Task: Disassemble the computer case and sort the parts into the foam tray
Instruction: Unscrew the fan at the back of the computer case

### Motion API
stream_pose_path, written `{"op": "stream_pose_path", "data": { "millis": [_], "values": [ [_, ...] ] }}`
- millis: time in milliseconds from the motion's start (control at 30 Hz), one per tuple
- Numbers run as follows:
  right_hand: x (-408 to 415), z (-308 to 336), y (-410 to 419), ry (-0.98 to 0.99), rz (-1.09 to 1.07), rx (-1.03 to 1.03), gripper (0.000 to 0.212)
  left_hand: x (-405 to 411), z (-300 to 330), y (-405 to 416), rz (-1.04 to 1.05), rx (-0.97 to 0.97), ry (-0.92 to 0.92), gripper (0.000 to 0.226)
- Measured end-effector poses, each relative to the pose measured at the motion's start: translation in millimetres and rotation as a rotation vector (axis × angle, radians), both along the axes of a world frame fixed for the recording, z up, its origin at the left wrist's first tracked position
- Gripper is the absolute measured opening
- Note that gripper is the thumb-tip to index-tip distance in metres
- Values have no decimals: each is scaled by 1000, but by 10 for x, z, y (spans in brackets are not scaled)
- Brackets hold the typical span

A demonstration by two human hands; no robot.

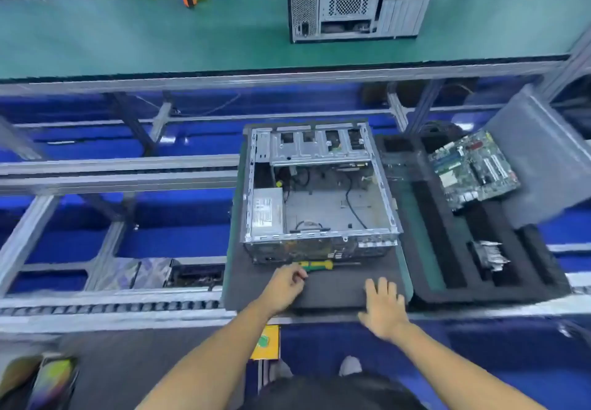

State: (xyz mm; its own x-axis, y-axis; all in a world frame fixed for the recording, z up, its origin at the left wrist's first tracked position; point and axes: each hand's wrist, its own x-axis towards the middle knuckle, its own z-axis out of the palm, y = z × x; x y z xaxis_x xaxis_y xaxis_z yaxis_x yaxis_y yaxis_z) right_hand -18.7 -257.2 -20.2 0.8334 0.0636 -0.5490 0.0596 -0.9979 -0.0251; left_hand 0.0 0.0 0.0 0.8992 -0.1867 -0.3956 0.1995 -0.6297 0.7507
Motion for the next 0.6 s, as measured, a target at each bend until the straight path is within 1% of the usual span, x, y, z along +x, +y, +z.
{"op": "stream_pose_path", "data": {
  "millis": [33, 100, 200, 267, 333, 400, 500, 600],
  "values": [
    [17, 8, 16, 6, -15, -4, 79, 30, -34, 17, -33, 40, -60, 24],
    [20, 46, 52, 8, -64, 1, 75, 49, -2, 55, -90, 178, -142, 31],
    [24, 70, 126, 21, -114, 9, 72, 62, 33, 34, -191, 384, -179, 45],
    [31, 74, 158, 36, -143, 4, 76, 71, 31, 12, -265, 530, -220, 45],
    [63, 93, 177, 50, -172, 10, 80, 79, -5, -11, -281, 626, -280, 43],
    [75, 115, 205, 64, -199, 29, 79, 50, -34, -63, -260, 665, -312, 44],
    [65, 178, 243, 92, -217, 72, 73, 29, -20, -149, -281, 672, -358, 45],
    [45, 213, 312, 118, -293, 224, 63, 60, 11, -215, -341, 654, -357, 47]
  ]
}}
